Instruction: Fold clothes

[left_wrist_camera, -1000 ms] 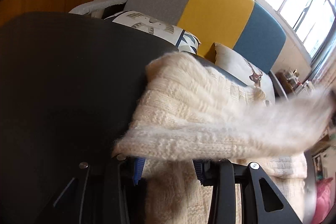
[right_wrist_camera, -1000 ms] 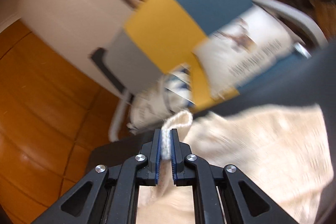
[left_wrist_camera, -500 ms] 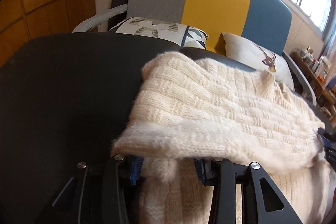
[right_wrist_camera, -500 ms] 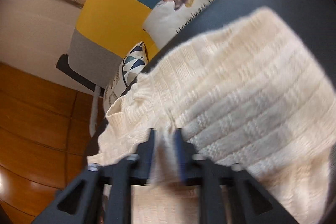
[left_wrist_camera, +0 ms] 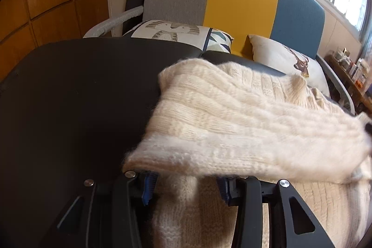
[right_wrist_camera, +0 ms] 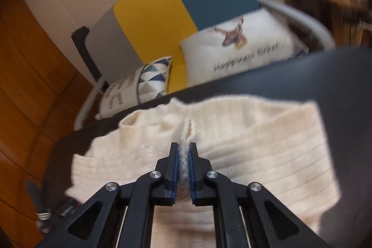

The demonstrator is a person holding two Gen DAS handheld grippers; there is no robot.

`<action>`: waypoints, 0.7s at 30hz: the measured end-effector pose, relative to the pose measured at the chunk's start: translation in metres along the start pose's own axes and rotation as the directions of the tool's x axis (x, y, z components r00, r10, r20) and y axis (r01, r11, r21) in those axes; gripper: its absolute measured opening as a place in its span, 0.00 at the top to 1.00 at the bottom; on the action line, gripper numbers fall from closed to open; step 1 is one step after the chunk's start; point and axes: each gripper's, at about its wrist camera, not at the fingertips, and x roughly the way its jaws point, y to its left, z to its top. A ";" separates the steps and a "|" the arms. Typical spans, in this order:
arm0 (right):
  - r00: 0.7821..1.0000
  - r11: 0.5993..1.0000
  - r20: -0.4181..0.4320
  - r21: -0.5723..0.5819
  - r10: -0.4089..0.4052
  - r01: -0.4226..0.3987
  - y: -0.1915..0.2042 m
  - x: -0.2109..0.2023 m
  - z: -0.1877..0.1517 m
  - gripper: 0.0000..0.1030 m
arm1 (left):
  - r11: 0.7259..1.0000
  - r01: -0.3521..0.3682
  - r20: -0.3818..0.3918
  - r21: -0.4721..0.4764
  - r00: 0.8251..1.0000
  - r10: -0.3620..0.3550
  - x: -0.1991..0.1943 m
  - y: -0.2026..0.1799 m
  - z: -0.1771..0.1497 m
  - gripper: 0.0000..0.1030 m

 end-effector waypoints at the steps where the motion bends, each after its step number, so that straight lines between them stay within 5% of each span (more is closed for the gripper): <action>1: 0.999 0.999 0.000 -0.017 -0.037 0.037 -0.002 0.001 0.000 0.94 | 1.000 -0.001 0.000 0.005 1.000 0.001 0.000 -0.001 0.000 0.57; 8: 0.974 0.979 -0.108 -0.064 -0.199 0.193 -0.022 0.049 -0.023 1.00 | 1.000 0.006 -0.015 0.011 1.000 -0.006 0.003 -0.001 -0.002 0.52; 17: 0.988 0.996 -0.135 0.019 -0.080 0.083 -0.043 0.050 -0.020 0.99 | 0.992 0.120 -0.058 -0.026 0.991 -0.122 -0.011 0.015 -0.014 0.51; 19: 0.988 0.996 -0.147 0.074 -0.037 0.049 -0.045 0.042 -0.013 0.93 | 0.994 0.112 -0.067 -0.015 0.991 -0.113 -0.016 0.011 -0.018 0.48; 21: 0.996 0.994 -0.084 0.113 0.006 0.003 -0.044 0.022 -0.015 0.74 | 0.994 0.111 -0.085 0.012 0.990 -0.110 -0.023 0.007 -0.021 0.45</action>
